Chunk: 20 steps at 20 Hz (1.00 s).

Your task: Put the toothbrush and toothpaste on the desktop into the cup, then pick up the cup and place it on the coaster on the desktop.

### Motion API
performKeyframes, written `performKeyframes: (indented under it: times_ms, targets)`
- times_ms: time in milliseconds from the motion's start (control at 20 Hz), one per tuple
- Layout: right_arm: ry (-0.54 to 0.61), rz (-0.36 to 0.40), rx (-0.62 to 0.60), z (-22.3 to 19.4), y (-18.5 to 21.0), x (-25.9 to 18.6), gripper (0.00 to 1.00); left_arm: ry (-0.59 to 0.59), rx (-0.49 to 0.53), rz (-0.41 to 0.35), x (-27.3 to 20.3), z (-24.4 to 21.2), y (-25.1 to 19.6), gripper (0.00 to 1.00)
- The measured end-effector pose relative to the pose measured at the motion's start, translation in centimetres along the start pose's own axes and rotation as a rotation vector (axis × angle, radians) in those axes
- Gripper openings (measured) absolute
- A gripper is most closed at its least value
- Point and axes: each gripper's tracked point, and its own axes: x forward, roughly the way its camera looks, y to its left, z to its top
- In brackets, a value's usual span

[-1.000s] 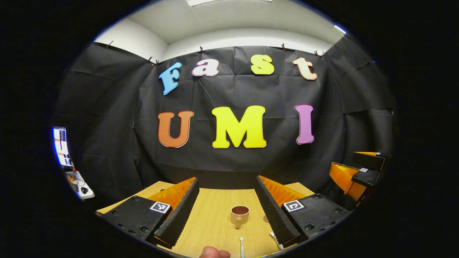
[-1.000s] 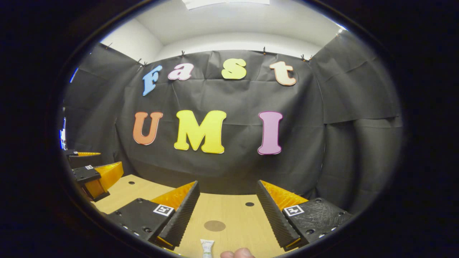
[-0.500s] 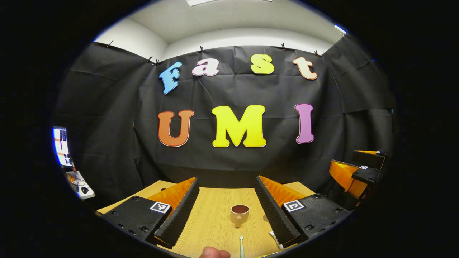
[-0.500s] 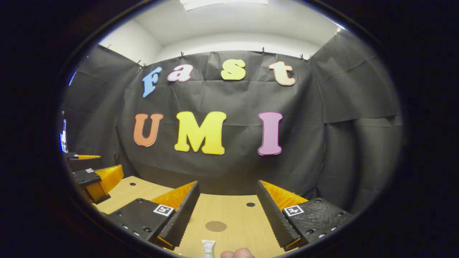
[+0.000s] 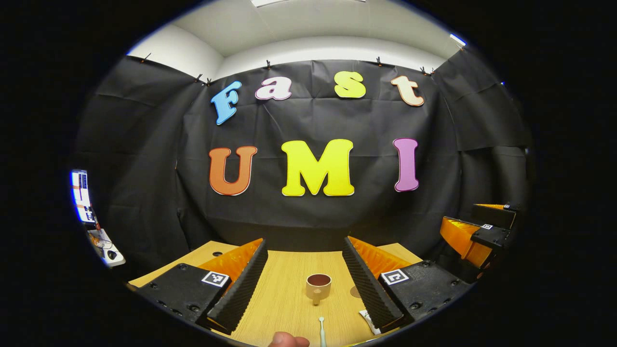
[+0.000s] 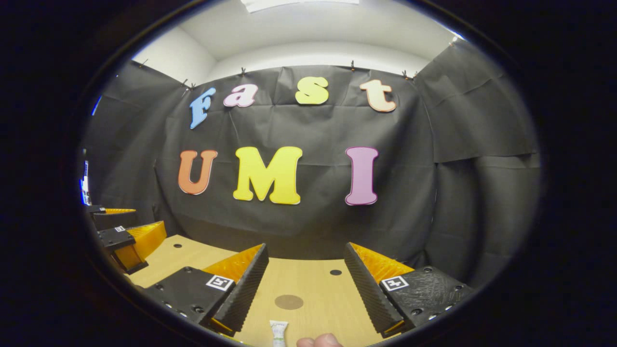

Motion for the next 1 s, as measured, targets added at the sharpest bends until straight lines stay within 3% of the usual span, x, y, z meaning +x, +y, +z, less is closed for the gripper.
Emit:
performKeyframes:
  times_ms: [350,800,1000]
  targets:
    - [0.109,0.038,-0.02,-3.9,0.2,0.4,0.95,0.135,-0.002,-0.037,0.3,-4.5,-1.3,0.98]
    - [0.39,0.1,-0.049,-14.2,0.2,0.0,0.95,0.602,-0.041,-0.097,-3.0,-18.2,-3.2,0.99]
    - [0.534,0.109,-0.061,-18.6,0.0,-0.5,0.95,0.774,-0.099,-0.087,-4.1,-22.9,-4.1,0.99]
